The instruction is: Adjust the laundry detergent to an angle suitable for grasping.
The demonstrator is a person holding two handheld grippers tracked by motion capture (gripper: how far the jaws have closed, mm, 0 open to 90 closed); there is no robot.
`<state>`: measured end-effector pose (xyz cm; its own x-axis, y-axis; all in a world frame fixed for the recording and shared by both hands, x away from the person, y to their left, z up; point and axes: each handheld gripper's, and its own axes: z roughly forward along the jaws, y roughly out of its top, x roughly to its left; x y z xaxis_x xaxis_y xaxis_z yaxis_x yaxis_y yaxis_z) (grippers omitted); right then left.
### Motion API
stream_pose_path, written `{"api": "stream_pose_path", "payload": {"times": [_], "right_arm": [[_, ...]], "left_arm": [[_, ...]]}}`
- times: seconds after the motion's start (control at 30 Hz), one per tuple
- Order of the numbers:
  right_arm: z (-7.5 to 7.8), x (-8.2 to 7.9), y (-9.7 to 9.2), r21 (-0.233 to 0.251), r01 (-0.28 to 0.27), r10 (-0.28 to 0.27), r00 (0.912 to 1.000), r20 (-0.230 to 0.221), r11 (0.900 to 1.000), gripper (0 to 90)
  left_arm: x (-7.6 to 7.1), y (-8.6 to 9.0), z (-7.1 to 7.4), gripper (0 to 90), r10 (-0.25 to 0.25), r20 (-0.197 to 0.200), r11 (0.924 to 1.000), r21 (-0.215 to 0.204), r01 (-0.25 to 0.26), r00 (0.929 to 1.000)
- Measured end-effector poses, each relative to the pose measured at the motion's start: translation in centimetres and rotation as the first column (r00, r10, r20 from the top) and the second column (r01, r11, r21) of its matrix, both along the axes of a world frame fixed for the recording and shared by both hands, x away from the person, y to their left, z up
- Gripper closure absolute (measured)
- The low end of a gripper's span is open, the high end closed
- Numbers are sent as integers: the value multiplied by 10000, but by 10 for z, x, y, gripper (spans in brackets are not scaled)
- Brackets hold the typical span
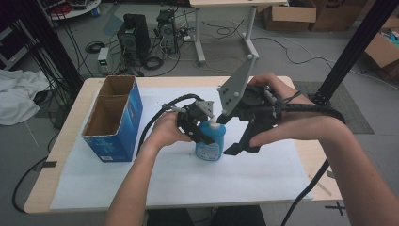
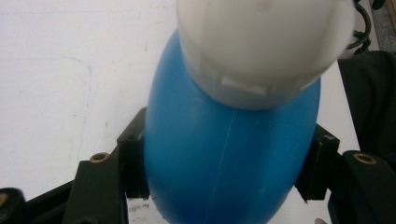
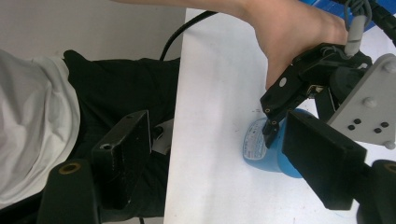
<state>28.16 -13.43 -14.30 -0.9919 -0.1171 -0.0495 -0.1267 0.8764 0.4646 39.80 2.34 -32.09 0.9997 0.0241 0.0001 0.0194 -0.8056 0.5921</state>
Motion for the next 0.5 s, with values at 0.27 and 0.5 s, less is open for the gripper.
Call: {"api": "stream_pose_path", "payload": {"times": [0.27, 0.5], "right_arm": [[0, 1, -1, 27, 31, -31, 10000, -4, 10000, 238], [0, 0, -2, 21, 42, -42, 10000, 20, 10000, 239]], "left_arm": [[-1, -1, 2, 403, -164, -131, 9994, -305, 160, 9998], [-4, -1, 4, 405, -119, 43, 9994, -328, 120, 9999]]}}
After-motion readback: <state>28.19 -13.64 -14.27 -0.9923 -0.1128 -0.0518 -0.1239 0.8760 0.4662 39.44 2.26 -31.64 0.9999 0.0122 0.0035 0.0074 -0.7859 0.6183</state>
